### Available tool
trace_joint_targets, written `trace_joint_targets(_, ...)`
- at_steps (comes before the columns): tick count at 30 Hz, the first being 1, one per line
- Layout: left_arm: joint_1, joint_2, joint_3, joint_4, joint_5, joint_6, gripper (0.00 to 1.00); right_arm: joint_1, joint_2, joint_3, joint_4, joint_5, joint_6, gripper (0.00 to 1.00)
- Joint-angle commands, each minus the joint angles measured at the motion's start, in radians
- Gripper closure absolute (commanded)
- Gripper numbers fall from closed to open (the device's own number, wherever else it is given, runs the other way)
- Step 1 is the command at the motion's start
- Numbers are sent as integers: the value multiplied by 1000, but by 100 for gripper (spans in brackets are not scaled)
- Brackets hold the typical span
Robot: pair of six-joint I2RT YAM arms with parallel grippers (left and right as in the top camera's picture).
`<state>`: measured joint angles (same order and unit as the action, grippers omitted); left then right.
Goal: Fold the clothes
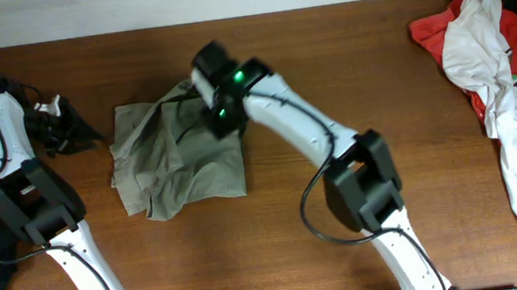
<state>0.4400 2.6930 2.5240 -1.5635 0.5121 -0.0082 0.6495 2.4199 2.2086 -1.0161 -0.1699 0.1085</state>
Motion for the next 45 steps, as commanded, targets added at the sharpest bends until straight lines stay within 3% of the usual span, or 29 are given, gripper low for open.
trace_joint_targets(1, 16, 7, 149, -45, -12, 1, 70, 107, -6, -6, 45, -76, -1, 92)
trace_joint_targets(4, 33, 7, 215, -73, -11, 0, 65, 202, -6, -6, 146, -124, 0, 86)
trace_joint_targets(6, 37, 7, 215, -95, -11, 1, 65, 236, -6, -6, 227, -126, 4, 71)
trace_joint_targets(9, 37, 7, 215, -119, -11, 1, 66, 228, -5, -6, 358, -84, 6, 4)
trace_joint_targets(10, 37, 7, 215, -125, -11, 1, 67, 211, 6, -6, 393, -60, 8, 1)
trace_joint_targets(13, 37, -9, 215, -125, 8, 1, 67, 146, 39, -6, 388, -66, 8, 1)
trace_joint_targets(14, 37, -17, 215, -125, 8, 1, 67, 122, 40, -6, 392, -67, 8, 5)
trace_joint_targets(15, 37, -26, 215, -125, 8, 1, 67, 107, 40, -6, 399, -78, 8, 21)
trace_joint_targets(16, 37, -37, 215, -125, 8, 1, 67, 95, 40, -6, 403, -105, 8, 30)
trace_joint_targets(17, 37, -44, 215, -125, 8, 1, 67, 93, 40, -6, 404, -110, 11, 22)
trace_joint_targets(19, 37, -49, 215, -125, 7, 1, 67, 81, 32, -2, 402, -95, 54, 20)
trace_joint_targets(20, 37, -49, 215, -125, 7, 1, 66, 51, 19, -2, 399, -87, 92, 1)
trace_joint_targets(23, 37, -49, 215, -124, 3, 2, 66, -100, -30, 2, 278, 6, 249, 1)
trace_joint_targets(26, 37, -49, 215, -123, 3, 2, 66, -220, -6, 2, 124, -70, 230, 1)
trace_joint_targets(33, 37, -49, 215, -125, 3, 1, 66, -128, 85, -42, 59, -112, 229, 0)
trace_joint_targets(35, 37, -49, 215, -125, 3, 1, 66, -121, 89, -110, 80, -128, 252, 0)
trace_joint_targets(36, 37, -49, 215, -125, 4, 1, 66, -124, 89, -114, 81, -145, 252, 5)
trace_joint_targets(38, 37, -49, 215, -125, 4, 1, 66, -118, 89, -130, 117, -204, 248, 29)
trace_joint_targets(40, 37, -49, 215, -125, 4, 1, 66, -78, 89, -166, 171, -241, 249, 37)
trace_joint_targets(41, 37, -49, 215, -125, 4, 1, 66, -64, 89, -175, 182, -241, 249, 60)
trace_joint_targets(42, 37, -49, 215, -125, 4, 1, 66, -53, 89, -178, 192, -241, 249, 74)
trace_joint_targets(43, 37, -49, 215, -125, 3, 1, 66, -45, 89, -178, 202, -242, 249, 96)
trace_joint_targets(45, 37, -49, 215, -125, 4, 1, 66, -64, 89, -178, 192, -204, 262, 96)
